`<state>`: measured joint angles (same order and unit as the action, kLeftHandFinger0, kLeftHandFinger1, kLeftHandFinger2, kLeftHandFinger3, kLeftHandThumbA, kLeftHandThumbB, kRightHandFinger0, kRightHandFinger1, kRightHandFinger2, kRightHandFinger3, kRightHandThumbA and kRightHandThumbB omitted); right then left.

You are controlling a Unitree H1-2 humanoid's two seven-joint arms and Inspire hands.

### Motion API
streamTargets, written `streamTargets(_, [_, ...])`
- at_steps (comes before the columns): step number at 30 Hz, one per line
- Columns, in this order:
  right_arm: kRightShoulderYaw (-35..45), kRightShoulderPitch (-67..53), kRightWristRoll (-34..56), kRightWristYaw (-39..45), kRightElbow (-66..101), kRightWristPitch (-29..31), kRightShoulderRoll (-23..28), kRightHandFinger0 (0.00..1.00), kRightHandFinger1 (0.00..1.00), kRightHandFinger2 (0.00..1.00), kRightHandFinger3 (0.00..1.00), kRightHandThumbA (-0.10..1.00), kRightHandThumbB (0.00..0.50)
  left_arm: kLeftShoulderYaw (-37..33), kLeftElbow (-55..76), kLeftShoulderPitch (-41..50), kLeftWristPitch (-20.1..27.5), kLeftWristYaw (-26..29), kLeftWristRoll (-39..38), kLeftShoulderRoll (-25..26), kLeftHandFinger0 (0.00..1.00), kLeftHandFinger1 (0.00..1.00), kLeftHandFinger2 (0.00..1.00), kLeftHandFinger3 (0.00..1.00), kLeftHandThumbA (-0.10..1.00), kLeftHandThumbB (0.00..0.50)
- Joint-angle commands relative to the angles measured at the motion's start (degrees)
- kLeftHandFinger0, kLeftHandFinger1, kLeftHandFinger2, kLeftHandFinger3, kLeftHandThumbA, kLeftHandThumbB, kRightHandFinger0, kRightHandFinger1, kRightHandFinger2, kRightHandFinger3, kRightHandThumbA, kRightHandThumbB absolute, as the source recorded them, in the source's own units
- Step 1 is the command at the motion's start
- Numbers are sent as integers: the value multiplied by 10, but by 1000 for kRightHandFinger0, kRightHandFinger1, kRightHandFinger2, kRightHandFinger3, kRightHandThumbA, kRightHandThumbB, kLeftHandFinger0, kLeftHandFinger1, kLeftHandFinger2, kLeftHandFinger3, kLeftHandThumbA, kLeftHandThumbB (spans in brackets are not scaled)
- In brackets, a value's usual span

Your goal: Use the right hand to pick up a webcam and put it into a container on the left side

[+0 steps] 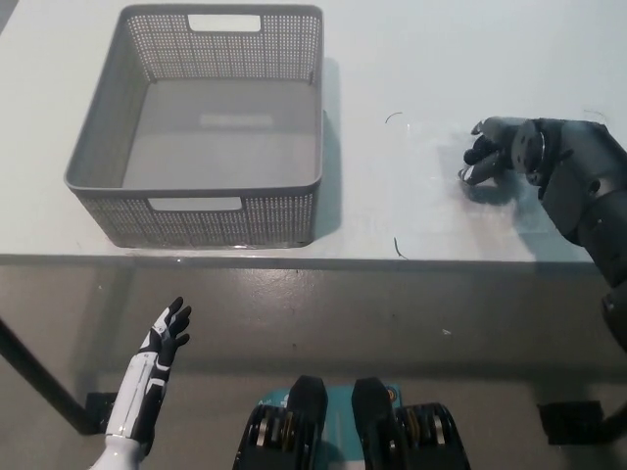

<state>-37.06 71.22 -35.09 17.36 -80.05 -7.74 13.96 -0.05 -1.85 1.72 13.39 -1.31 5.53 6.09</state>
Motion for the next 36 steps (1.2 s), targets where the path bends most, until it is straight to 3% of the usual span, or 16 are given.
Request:
streamTargets(1, [-19,15,-27,-13,-8,-9,7,1000,1000,1000,1000,633,500,2,9,-5,15,-5,-9,9,1000,1000,1000,1000,1000,100])
streamTargets(12, [-42,10,-35,-20,-14,-11,21,1000,1000,1000,1000,610,500,4,-2,-9,28,-13,-26,13,1000,1000,1000,1000,1000,73])
streamTargets(14, [-29,4,-24,-47,-11,-3,22,1000,1000,1000,1000,500,500,4,-3,-10,30,-13,-25,13,1000,1000,1000,1000,1000,68])
streamTargets(15, [-15,-4,-13,-88,-10,13,24,1000,1000,1000,1000,348,439,4,-2,-11,29,-13,-25,13,1000,1000,1000,1000,1000,71])
streamTargets(16, [-8,-9,-9,-114,-8,26,25,921,1000,1000,1000,183,338,4,-3,-11,28,-13,-26,12,1000,1000,1000,1000,1000,82])
streamTargets(17, [-3,-12,-9,-131,-8,33,25,655,715,802,1000,52,227,5,-3,-11,27,-15,-29,12,1000,1000,1000,1000,1000,93])
streamTargets(18, [3,-16,-6,-152,-7,42,26,331,417,561,888,-70,225,5,-1,-11,25,-15,-28,13,1000,1000,1000,1000,1000,94])
streamTargets(20, [23,-21,5,-194,-4,68,31,36,180,353,598,-100,202,4,1,-15,21,-15,-26,13,1000,1000,1000,1000,1000,90])
streamTargets(21, [42,-23,21,-212,-2,80,31,1,198,416,465,-100,180,5,1,-16,20,-14,-25,13,1000,1000,1000,1000,1000,94])
streamTargets(22, [51,-23,24,-221,-1,85,32,2,273,528,467,-100,174,5,0,-18,19,-14,-24,13,1000,1000,1000,1000,1000,94])
streamTargets(23, [55,-23,25,-230,0,95,33,20,430,745,490,-100,170,6,0,-20,19,-14,-24,13,1000,1000,1000,1000,1000,95])
streamTargets(25, [71,-23,29,-247,2,109,33,59,544,887,640,-100,172,5,1,-20,19,-15,-24,13,1000,1000,1000,1000,1000,80])
streamTargets(27, [87,-23,34,-255,2,116,33,63,536,859,631,-100,181,4,1,-21,19,-16,-21,14,1000,1000,1000,1000,1000,73])
streamTargets(32, [122,-28,46,-286,4,155,32,0,551,970,825,-100,160,3,0,-21,22,-12,-11,14,1000,1000,1000,1000,1000,61])
streamTargets(34, [139,-27,56,-294,5,164,31,0,541,938,844,-100,161,3,2,-20,20,-11,-10,14,1000,1000,1000,1000,1000,52])
streamTargets(36, [150,-24,61,-307,7,182,31,53,526,858,811,-100,211,3,1,-21,21,-10,-6,13,1000,1000,1000,1000,1000,50])
